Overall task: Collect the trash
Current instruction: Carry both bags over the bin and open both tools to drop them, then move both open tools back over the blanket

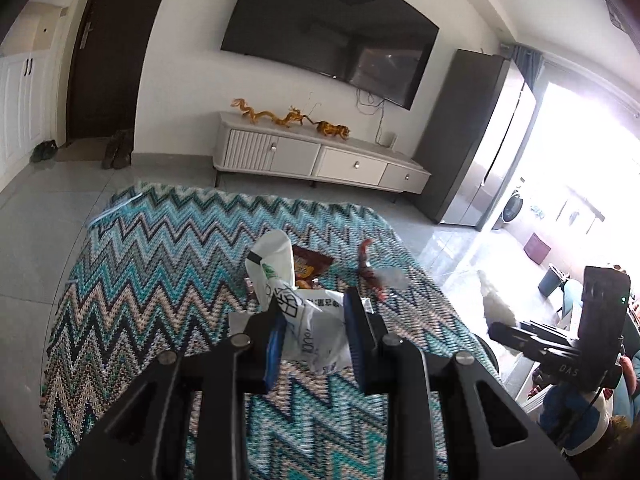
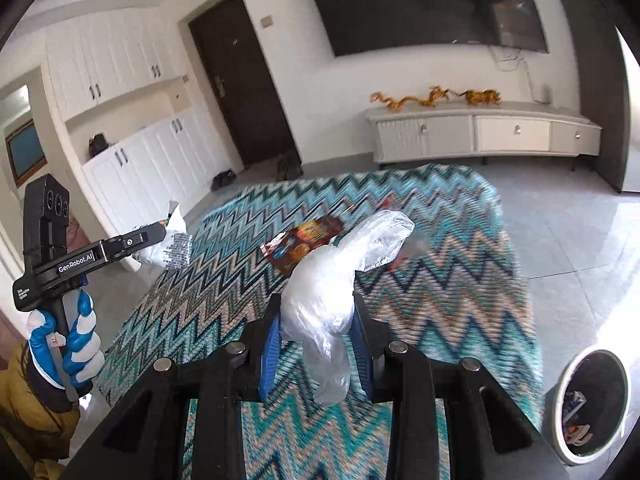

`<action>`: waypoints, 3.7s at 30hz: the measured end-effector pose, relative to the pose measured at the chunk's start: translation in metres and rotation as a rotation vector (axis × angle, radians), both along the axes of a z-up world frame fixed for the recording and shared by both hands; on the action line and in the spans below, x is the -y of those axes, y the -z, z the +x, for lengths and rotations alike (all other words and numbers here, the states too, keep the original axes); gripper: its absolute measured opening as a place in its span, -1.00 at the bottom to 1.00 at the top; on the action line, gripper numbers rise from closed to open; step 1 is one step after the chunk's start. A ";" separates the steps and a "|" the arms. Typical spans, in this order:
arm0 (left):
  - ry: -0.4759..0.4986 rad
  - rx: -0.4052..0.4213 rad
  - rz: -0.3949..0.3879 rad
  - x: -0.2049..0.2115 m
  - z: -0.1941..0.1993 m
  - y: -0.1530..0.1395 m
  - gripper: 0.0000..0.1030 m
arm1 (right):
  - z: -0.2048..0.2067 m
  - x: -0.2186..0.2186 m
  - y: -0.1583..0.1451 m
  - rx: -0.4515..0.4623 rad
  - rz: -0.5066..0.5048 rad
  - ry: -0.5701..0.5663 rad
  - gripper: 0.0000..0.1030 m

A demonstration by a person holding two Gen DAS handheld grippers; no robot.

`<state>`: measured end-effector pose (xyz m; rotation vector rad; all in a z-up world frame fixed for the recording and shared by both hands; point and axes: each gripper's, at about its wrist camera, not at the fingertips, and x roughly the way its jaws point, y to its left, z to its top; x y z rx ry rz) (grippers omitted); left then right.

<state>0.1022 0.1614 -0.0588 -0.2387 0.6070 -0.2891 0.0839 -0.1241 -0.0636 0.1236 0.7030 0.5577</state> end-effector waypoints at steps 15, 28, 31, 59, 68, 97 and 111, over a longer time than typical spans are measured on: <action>0.277 0.018 0.094 0.165 0.029 -0.044 -0.49 | -0.058 0.188 0.004 0.026 0.072 0.367 -0.41; 0.610 -0.091 0.227 0.400 0.054 0.005 -0.49 | -0.081 0.335 0.080 -0.096 0.160 0.622 -0.41; 0.664 -0.138 0.247 0.447 0.061 0.029 -0.49 | -0.075 0.357 0.103 -0.138 0.173 0.640 -0.41; 0.689 -0.433 0.169 0.586 0.150 0.144 -0.02 | -0.003 0.406 0.208 -0.366 0.073 0.716 0.13; 0.679 -0.352 0.176 0.550 0.126 0.107 -0.02 | -0.013 0.393 0.178 -0.319 0.112 0.746 0.23; 0.074 0.156 0.239 0.222 0.012 -0.056 0.20 | -0.050 0.199 -0.021 0.109 0.062 0.500 0.28; -0.050 0.211 0.185 0.130 -0.018 -0.059 0.23 | -0.044 0.115 -0.045 0.150 -0.011 0.379 0.31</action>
